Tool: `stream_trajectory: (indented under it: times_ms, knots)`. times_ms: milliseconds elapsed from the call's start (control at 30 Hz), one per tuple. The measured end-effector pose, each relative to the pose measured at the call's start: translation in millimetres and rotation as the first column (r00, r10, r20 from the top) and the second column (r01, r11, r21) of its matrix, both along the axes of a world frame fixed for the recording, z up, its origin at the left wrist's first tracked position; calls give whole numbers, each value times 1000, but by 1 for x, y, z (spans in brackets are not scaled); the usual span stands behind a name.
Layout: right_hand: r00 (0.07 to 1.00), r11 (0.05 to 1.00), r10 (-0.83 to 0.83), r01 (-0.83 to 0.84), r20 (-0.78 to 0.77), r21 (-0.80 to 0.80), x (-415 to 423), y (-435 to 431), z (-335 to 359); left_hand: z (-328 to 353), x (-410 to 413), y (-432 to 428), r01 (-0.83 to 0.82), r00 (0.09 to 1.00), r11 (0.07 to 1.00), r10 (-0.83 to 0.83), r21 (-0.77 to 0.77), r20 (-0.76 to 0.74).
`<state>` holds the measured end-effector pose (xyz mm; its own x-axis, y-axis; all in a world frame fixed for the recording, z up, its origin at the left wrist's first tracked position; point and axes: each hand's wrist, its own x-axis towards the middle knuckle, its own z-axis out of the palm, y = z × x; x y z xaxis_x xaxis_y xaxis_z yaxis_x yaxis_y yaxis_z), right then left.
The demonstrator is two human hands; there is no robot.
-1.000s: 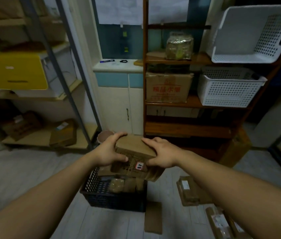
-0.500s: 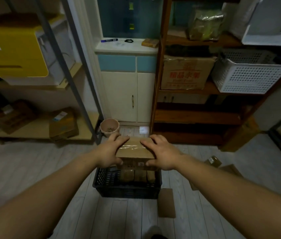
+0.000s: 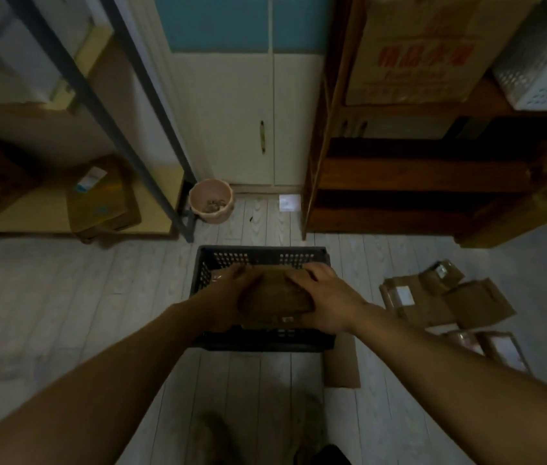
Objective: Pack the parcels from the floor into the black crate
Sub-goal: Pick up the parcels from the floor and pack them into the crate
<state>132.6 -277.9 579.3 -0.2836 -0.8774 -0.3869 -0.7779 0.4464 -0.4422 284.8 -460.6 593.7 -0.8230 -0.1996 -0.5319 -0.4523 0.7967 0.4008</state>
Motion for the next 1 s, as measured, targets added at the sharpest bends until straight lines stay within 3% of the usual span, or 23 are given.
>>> stream_trajectory:
  times_ms: [167, 467, 633, 800, 1000]
  knots:
    - [999, 999, -33, 32, -12, -26, -4, -6, -77, -84, -15, -20, 139, 990, 990, -139, 4, -13]
    - [997, 989, -31, 20, 76, 145, -27, -22, -308, -314, -44, -37, 153, 981, 983, -164, 105, 108]
    - [993, 972, -17, -11, 115, 233, -46, -30, -386, -409, -60, -43, 145, 980, 975, -165, 170, 115]
    - [986, 920, 157, -124, -60, 372, -44, -40, -431, -477, -66, -41, 273, 952, 962, -269, -7, 148]
    - [956, 878, 231, -124, -182, 463, -26, -22, -471, -511, -64, -29, 335, 921, 936, -350, 113, 169]
